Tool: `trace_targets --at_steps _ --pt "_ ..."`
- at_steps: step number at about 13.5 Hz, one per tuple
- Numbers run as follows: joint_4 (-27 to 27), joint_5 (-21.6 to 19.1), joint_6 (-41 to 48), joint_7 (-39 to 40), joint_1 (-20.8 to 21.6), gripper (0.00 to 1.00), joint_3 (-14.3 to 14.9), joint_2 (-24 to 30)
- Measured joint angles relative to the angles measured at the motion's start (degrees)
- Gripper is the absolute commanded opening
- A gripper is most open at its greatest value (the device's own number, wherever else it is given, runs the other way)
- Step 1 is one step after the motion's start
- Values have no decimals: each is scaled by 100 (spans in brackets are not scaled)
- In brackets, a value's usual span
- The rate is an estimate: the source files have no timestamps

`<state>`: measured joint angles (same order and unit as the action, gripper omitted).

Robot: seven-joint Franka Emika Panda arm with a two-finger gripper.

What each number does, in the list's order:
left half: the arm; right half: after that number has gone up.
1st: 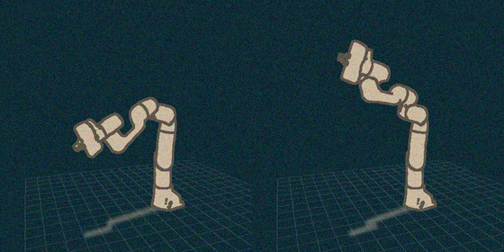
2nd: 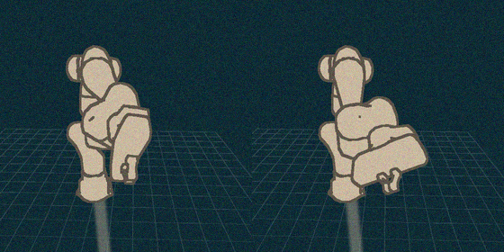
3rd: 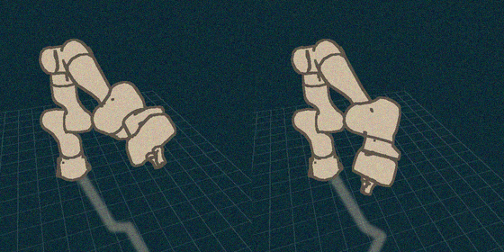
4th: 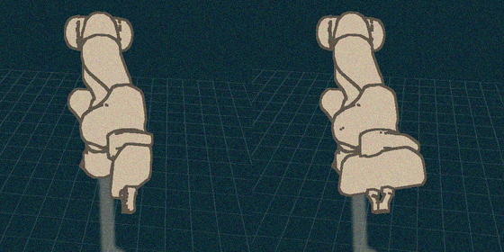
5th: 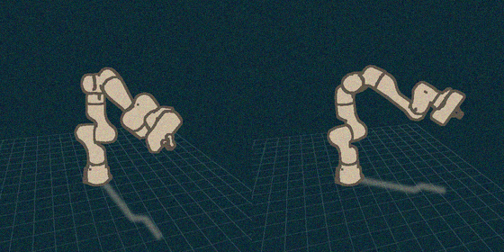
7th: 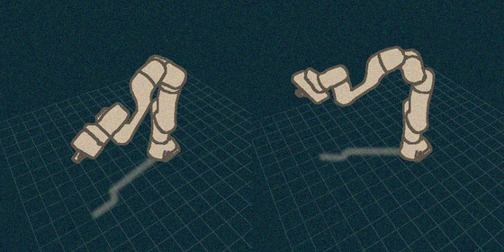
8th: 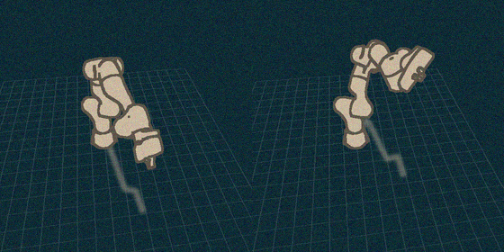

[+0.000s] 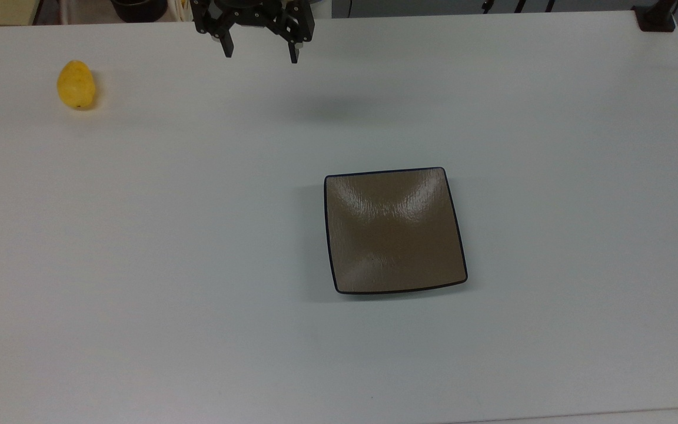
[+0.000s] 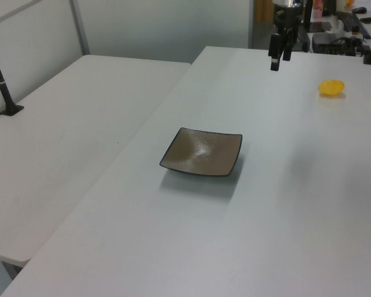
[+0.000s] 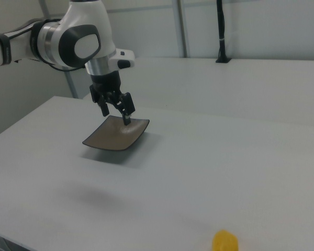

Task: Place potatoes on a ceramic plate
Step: 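Move the open gripper over the yellow potato and lower it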

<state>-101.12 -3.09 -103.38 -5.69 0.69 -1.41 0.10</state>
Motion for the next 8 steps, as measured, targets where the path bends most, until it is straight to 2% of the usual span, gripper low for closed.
trace_targets --at_steps 4,5,8 --pt "0 256 0 717 -111 100 26 26" --pt "0 305 0 1033 -190 100 102 34" --pt "-13 836 0 1743 -279 100 584 42"
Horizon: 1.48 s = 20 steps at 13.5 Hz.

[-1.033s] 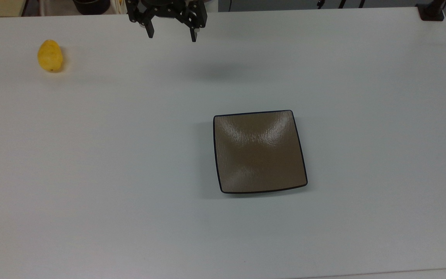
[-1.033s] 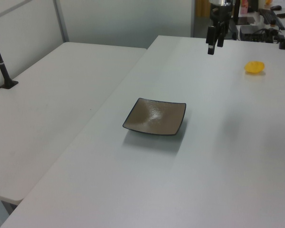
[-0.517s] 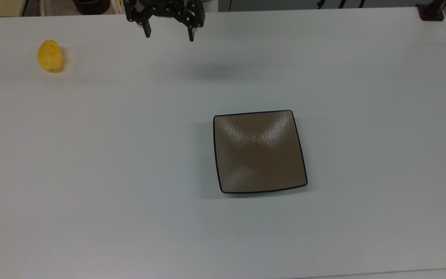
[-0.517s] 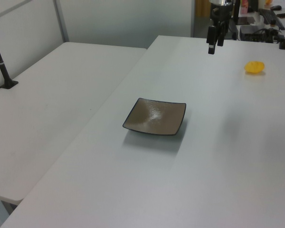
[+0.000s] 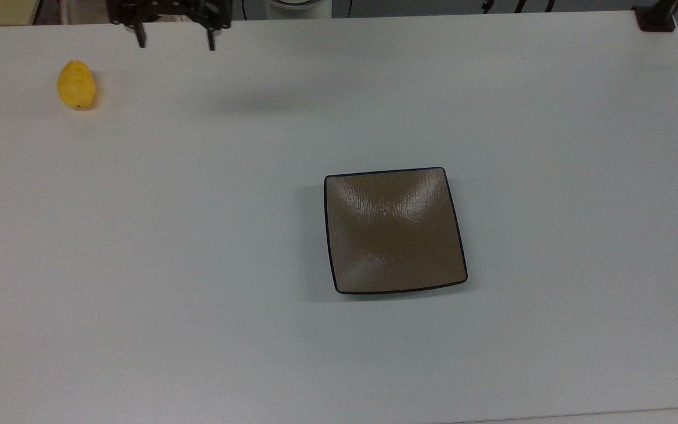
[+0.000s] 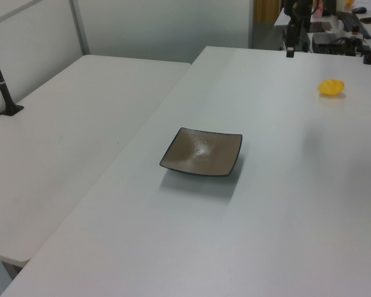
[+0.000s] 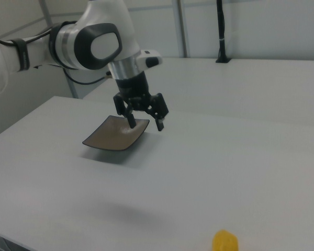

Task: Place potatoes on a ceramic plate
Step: 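Move the open gripper over the yellow potato and lower it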

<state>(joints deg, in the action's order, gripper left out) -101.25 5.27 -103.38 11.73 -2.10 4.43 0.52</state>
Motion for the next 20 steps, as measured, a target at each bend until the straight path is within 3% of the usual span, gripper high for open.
trace_targets --at_steps 3,8,12,20 --pt "-37 289 0 857 -151 100 442 0" --pt "-408 694 -364 1754 -399 100 797 -23" --pt "-809 776 -1004 3111 -799 100 1150 -266" --pt "-1062 849 -1711 3523 -1127 100 1227 -1138"
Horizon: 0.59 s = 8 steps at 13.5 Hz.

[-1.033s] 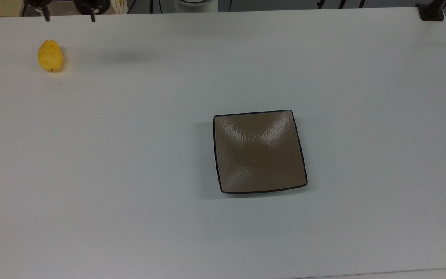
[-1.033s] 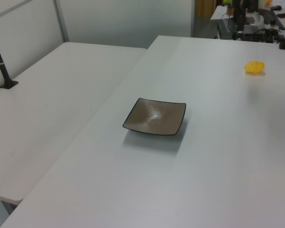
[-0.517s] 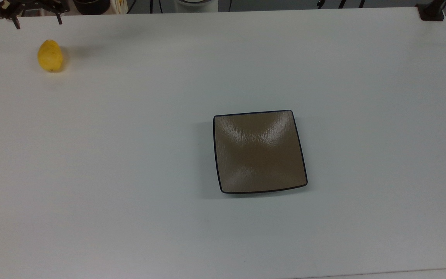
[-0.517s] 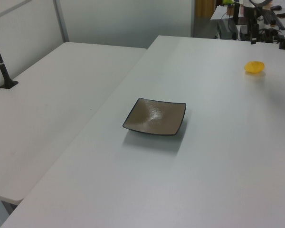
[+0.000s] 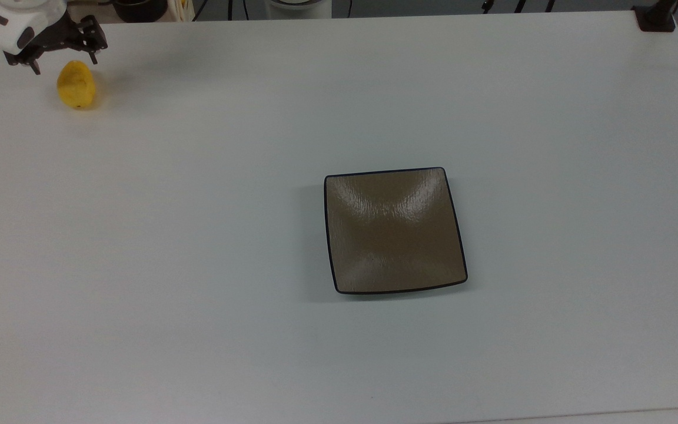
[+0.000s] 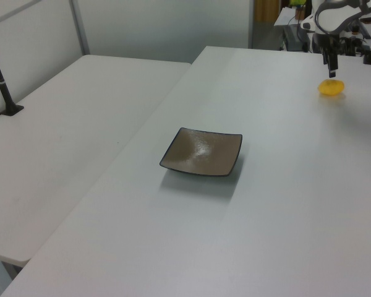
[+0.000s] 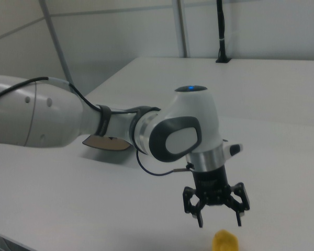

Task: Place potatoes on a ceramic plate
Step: 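Move the open gripper over the yellow potato and lower it, then close the gripper on the yellow potato and lift it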

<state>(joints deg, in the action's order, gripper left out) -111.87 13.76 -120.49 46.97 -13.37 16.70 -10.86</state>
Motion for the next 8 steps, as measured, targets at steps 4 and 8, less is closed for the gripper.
trace_targets --at_steps 4,8 --pt "-2 154 -167 13 -177 100 1 -324" --pt "-5 246 -393 34 -283 88 -5 -675"
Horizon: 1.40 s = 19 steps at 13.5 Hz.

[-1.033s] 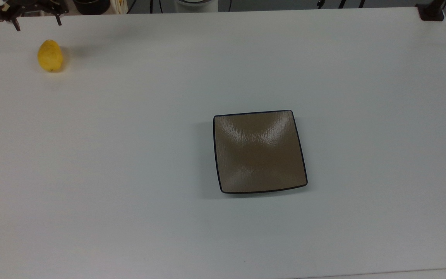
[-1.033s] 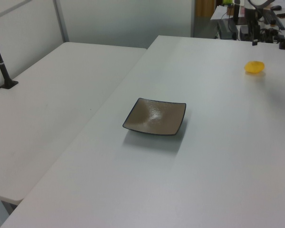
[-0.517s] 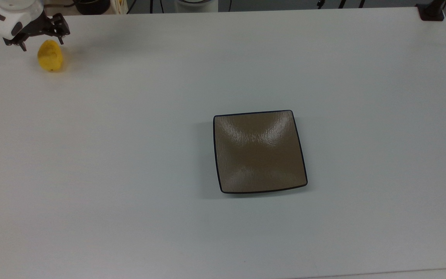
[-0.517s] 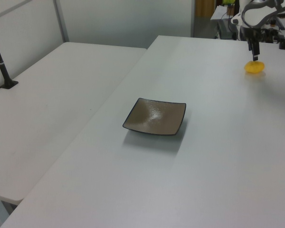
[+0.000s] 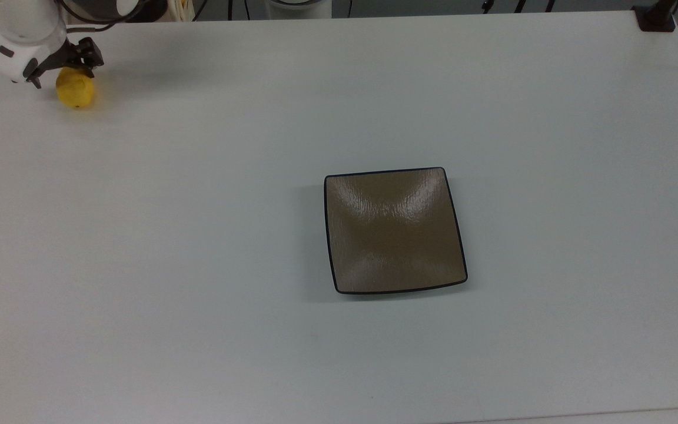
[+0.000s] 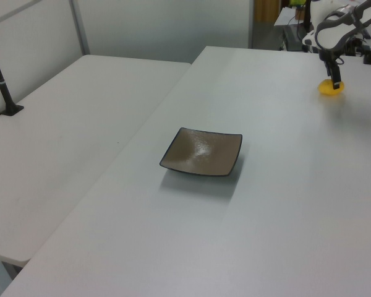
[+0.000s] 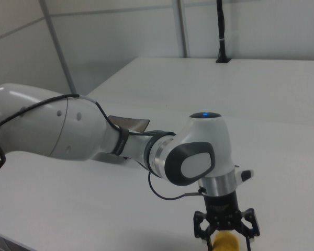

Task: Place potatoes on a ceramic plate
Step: 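Close the gripper on the yellow potato and lift it, then carry the held potato over the brown square plate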

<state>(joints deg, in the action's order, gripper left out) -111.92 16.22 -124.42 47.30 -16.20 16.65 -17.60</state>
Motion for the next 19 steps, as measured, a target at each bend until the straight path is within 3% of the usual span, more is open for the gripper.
trace_targets --at_steps 1,2,3,4,12,16,19 --pt "0 0 -10 0 0 66 -11 -71" --pt "1 0 -13 0 0 56 -21 -109" --pt "1 0 -13 0 1 54 -27 -121" --pt "1 0 -13 0 1 45 -30 -121" --pt "66 -2 -19 -50 12 46 -78 -111" --pt "316 -95 -30 -802 26 47 -563 -1" --pt "532 -584 -30 -1527 64 47 -1025 101"
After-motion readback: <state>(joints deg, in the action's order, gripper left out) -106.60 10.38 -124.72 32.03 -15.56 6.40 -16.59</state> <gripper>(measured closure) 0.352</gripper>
